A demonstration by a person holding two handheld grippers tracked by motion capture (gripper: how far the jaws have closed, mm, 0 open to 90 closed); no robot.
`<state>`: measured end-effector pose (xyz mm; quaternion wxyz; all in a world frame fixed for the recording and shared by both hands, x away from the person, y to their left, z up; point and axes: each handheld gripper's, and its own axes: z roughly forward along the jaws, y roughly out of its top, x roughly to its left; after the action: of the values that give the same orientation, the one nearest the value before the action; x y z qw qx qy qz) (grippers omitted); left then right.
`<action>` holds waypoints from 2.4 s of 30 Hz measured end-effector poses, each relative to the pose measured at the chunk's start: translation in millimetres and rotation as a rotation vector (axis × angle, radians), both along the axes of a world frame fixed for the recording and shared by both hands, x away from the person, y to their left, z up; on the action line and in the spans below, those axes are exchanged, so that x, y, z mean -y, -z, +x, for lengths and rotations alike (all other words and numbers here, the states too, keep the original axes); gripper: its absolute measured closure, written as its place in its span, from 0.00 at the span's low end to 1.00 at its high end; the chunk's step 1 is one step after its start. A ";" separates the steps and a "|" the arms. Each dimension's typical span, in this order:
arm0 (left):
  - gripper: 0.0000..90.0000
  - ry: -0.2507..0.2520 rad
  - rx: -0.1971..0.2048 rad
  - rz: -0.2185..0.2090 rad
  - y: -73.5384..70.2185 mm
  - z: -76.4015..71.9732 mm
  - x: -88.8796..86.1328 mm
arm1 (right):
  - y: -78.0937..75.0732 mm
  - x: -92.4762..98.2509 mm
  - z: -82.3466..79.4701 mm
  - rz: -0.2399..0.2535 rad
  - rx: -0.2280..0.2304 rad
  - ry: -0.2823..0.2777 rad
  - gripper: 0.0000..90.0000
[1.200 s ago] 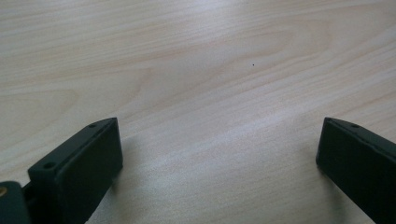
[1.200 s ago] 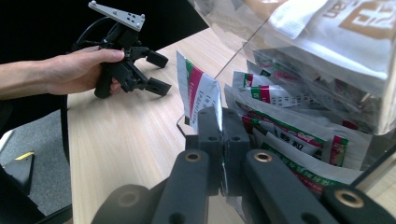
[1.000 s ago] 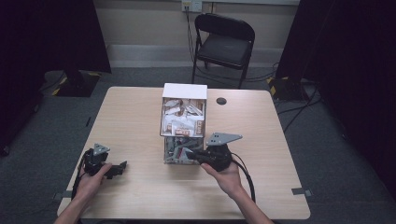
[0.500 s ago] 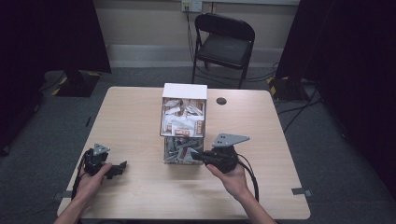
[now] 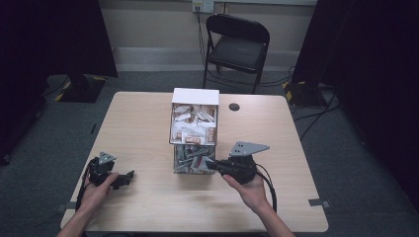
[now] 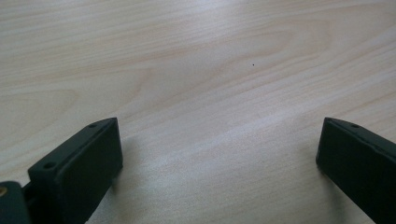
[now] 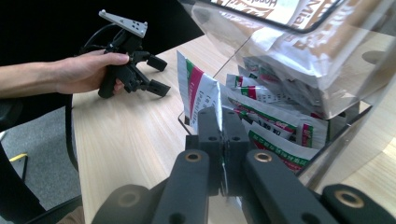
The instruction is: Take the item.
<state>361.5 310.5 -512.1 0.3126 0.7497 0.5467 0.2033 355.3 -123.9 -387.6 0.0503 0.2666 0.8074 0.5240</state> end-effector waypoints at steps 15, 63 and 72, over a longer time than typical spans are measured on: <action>0.00 0.000 0.000 0.001 -0.1 0.0 0.0 | -4.1 16.1 -2.6 0.012 0.011 0.029 0.99; 0.00 0.000 0.000 -0.001 0.1 0.5 0.2 | 5.6 78.3 31.1 -0.010 -0.018 0.220 0.99; 0.00 0.003 0.000 0.000 0.1 0.9 0.3 | 25.0 79.5 45.5 -0.049 -0.056 0.247 0.99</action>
<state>362.4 310.2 -512.2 0.3131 0.7505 0.5455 0.2028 400.8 -203.5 -412.6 0.0983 0.3774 0.7821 0.4860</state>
